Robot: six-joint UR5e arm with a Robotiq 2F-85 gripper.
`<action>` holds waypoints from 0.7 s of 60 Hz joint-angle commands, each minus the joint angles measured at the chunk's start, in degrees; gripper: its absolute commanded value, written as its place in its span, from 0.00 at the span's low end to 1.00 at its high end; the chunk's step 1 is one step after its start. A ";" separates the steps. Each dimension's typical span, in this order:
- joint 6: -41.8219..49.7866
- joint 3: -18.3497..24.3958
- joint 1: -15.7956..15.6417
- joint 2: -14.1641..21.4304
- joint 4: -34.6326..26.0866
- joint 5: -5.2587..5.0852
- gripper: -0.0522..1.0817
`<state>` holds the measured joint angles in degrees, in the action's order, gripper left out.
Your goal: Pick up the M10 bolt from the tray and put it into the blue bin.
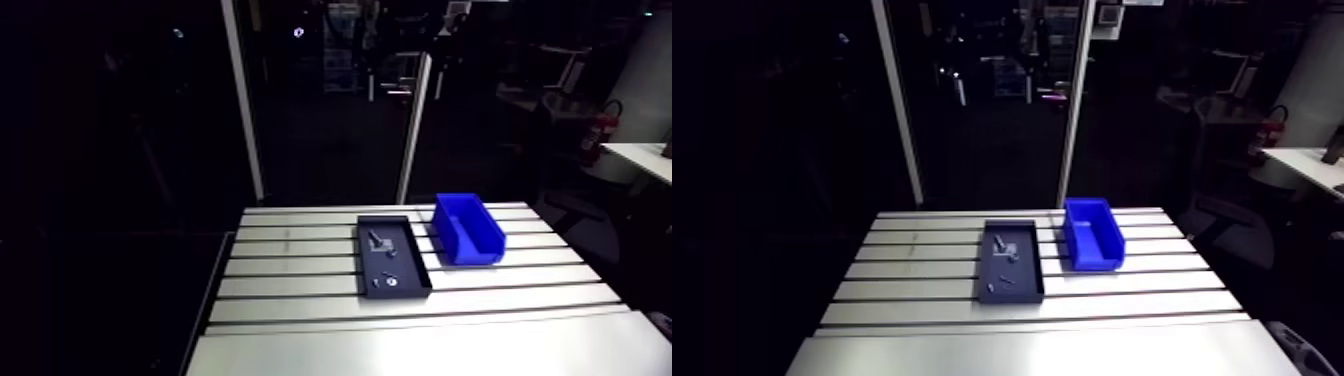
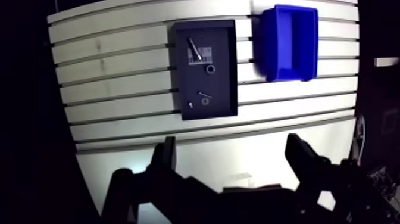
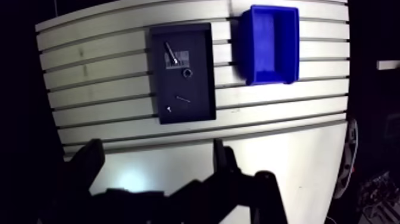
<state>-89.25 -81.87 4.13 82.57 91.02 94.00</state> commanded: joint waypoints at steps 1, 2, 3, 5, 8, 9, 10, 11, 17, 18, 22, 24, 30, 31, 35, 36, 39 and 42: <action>0.09 -1.23 0.35 0.27 -0.19 -0.09 0.05; 0.09 -1.23 0.35 0.27 -0.19 -0.09 0.05; 0.09 -1.23 0.35 0.27 -0.19 -0.09 0.05; 0.09 -1.23 0.35 0.27 -0.19 -0.09 0.05; 0.09 -1.23 0.35 0.27 -0.19 -0.09 0.05; 0.09 -1.23 0.35 0.27 -0.19 -0.09 0.05; 0.09 -1.23 0.35 0.27 -0.19 -0.16 0.05; 0.09 -1.23 0.35 0.27 -0.19 -0.16 0.05; 0.09 -1.23 0.35 0.27 -0.19 -0.10 0.05; 0.09 -1.23 0.35 0.27 -0.19 -0.09 0.05; 0.09 -1.23 0.35 0.27 -0.19 -0.09 0.05; 0.09 -1.31 0.35 0.27 -0.19 -0.09 0.05; 0.09 -1.32 0.35 0.27 -0.19 -0.09 0.05; 0.09 -1.32 0.35 0.27 -0.19 -0.09 0.05; 0.09 -1.32 0.35 0.27 -0.19 -0.02 0.05; 0.09 -1.32 0.35 0.27 -0.19 0.00 0.05; 0.09 -1.32 0.35 0.27 -0.19 0.00 0.05; 0.09 -1.32 0.28 0.27 -0.19 0.00 0.05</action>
<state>-89.16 -83.16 4.48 82.83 90.83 93.94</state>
